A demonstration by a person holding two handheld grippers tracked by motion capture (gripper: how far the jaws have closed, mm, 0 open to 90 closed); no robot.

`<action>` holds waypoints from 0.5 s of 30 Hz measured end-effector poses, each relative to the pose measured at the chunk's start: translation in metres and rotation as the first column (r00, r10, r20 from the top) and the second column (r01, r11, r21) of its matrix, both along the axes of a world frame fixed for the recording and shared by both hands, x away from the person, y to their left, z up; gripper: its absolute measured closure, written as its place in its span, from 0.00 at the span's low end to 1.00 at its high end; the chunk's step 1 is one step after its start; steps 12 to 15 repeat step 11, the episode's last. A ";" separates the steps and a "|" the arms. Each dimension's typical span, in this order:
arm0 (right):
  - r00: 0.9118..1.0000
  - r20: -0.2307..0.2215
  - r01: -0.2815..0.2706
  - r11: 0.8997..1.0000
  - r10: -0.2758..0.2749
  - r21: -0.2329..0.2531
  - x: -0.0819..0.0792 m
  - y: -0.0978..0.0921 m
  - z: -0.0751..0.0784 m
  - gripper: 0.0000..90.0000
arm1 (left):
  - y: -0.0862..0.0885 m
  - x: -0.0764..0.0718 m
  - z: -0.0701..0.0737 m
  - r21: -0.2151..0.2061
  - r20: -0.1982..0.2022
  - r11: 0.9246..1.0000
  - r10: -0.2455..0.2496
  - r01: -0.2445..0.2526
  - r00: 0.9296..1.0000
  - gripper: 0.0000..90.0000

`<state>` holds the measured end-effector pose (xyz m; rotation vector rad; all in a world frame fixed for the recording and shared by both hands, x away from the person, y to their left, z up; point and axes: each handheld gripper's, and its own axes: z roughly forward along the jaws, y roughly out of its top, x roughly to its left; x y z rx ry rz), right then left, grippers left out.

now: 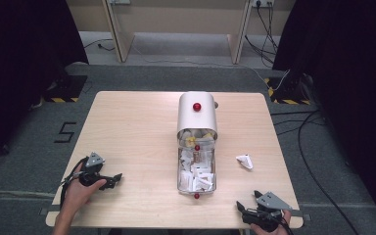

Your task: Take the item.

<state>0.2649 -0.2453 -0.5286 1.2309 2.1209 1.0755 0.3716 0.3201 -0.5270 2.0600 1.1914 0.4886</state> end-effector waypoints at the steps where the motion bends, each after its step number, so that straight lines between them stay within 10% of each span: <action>1: 1.000 0.005 0.000 1.000 0.000 0.003 0.000 0.000 -0.001 0.23 | 0.000 0.000 0.000 0.000 0.000 1.000 0.000 0.000 1.000 0.00; 15: 1.000 0.031 0.004 1.000 -0.004 0.011 -0.002 0.001 -0.004 0.23 | 0.000 0.000 0.000 0.000 0.000 1.000 0.000 0.000 1.000 0.00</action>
